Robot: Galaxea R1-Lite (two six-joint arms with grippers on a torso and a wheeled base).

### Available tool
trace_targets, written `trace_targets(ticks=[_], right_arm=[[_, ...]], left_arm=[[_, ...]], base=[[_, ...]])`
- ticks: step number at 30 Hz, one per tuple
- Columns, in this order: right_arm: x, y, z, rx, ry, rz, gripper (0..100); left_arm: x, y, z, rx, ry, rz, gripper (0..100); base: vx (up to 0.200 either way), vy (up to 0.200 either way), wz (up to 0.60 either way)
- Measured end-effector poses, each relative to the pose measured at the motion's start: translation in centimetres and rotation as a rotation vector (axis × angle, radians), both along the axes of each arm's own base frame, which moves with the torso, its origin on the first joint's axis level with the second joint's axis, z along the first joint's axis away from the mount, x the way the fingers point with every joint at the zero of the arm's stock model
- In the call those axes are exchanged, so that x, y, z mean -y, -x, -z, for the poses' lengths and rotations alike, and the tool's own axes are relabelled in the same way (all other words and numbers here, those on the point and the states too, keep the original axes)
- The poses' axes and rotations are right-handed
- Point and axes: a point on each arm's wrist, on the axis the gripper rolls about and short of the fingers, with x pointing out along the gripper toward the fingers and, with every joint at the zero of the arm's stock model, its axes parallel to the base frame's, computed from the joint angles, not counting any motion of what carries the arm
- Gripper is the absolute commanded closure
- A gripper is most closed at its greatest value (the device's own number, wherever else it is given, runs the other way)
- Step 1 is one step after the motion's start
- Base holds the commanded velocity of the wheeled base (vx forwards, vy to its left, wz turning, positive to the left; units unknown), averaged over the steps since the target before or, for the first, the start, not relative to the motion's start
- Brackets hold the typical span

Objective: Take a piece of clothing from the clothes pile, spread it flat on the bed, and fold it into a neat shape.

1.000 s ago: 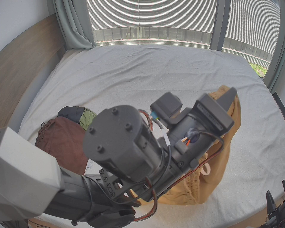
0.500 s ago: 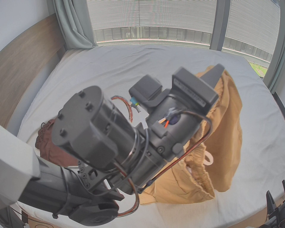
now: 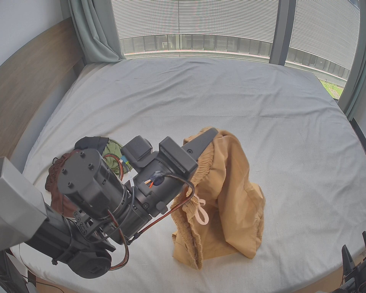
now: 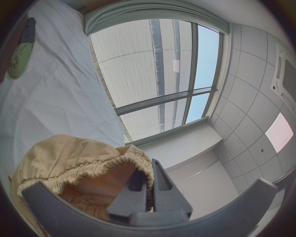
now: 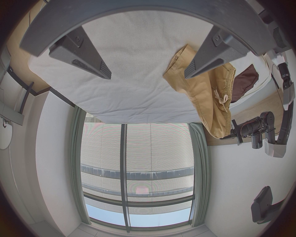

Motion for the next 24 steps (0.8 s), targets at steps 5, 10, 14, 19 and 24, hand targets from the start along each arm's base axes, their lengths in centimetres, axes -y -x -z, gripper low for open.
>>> trace_targets(ticks=[5, 10, 14, 19, 24], right_arm=[[0.0, 0.0, 0.0, 0.000, 0.000, 0.000, 0], [0.0, 0.0, 0.0, 0.000, 0.000, 0.000, 0], [0.0, 0.0, 0.0, 0.000, 0.000, 0.000, 0], [0.0, 0.0, 0.0, 0.000, 0.000, 0.000, 0], [0.0, 0.0, 0.0, 0.000, 0.000, 0.000, 0]], left_arm=[[-1.0, -0.4, 1.0, -0.025, -0.033, -0.031, 100], [-1.9, -0.5, 1.7, -0.046, -0.057, -0.054, 100], [-2.6, -0.8, 2.0, -0.053, -0.078, -0.079, 100], [-3.8, -1.4, 2.8, -0.052, -0.128, -0.131, 100], [-5.0, -2.0, 3.6, -0.073, -0.160, -0.170, 100]], base=[[0.000, 0.000, 0.00], [0.000, 0.000, 0.00], [0.000, 0.000, 0.00], [0.000, 0.000, 0.00], [0.000, 0.000, 0.00]])
